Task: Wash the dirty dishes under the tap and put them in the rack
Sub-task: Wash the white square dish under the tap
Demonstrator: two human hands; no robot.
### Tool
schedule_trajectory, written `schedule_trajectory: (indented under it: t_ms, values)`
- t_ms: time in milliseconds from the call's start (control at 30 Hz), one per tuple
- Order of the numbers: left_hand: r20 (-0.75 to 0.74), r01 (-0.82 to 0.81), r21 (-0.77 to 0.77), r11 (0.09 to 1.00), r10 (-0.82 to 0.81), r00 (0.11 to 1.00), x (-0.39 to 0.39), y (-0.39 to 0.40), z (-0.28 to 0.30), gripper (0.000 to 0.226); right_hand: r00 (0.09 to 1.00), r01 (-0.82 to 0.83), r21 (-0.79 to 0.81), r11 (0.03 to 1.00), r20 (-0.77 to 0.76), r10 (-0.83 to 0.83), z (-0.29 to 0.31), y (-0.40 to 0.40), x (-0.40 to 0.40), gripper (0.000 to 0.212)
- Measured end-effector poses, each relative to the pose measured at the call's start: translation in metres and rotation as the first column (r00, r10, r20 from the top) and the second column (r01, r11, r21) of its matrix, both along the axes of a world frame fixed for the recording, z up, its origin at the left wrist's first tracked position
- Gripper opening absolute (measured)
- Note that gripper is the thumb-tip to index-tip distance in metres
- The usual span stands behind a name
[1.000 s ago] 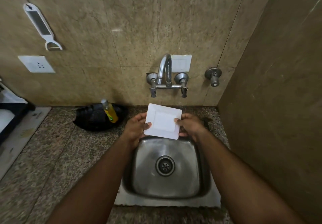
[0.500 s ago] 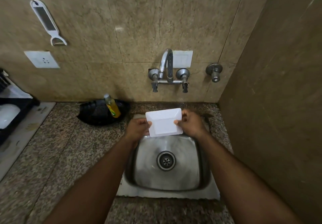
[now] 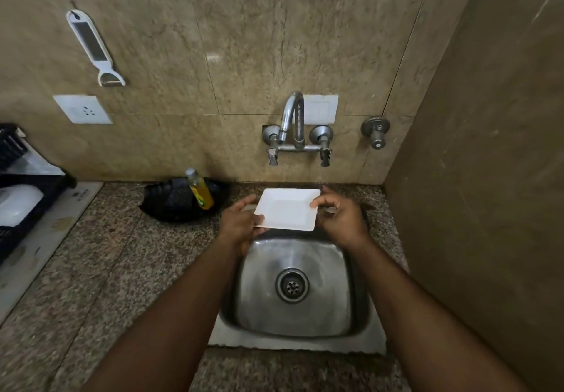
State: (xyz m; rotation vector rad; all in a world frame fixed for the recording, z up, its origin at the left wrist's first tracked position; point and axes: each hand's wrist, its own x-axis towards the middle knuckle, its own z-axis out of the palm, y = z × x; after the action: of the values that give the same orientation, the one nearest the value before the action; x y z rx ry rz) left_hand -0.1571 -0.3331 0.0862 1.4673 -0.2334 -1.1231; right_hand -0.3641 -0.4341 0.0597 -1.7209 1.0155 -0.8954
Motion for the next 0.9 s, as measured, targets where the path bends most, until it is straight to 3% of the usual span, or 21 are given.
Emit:
schedule_trajectory:
  t_ms: [67,133,200,367,467,567,900]
  values:
    - [0.030,0.000,-0.040,0.999,0.001,1.000,-0.002,0.001,0.000,0.057,0.990,0.068,0.218,0.973,0.107,-0.093,0.003,-0.003,0.000,0.037]
    - [0.065,0.015,-0.062,0.998,-0.011,0.998,-0.001,0.001,-0.001,0.054,0.963,0.063,0.461,0.885,0.204,-0.175,0.012,-0.006,-0.001,0.039]
    - [0.106,0.033,-0.105,0.994,-0.022,0.994,-0.001,0.000,0.000,0.051,0.947,0.058,0.527,0.848,0.239,-0.214,0.020,-0.008,0.000,0.037]
    - [0.333,0.105,-0.177,0.979,-0.041,0.942,0.002,-0.002,0.004,0.050,0.963,0.158,0.390,0.907,0.143,-0.230,0.030,-0.013,0.006,0.048]
    - [0.456,0.134,-0.191,0.972,-0.033,0.889,0.009,-0.002,0.005,0.048,0.970,0.186,0.296,0.937,0.096,-0.223,0.037,-0.013,0.010,0.032]
    - [0.553,0.122,-0.193,0.974,0.005,0.833,0.012,0.001,0.014,0.044,0.975,0.210,0.197,0.958,0.037,-0.221,0.040,-0.013,0.012,0.029]
    - [0.676,0.178,-0.250,0.952,0.040,0.735,0.010,-0.003,0.056,0.039,0.965,0.254,0.040,0.966,0.063,-0.256,0.066,-0.012,0.012,0.020]
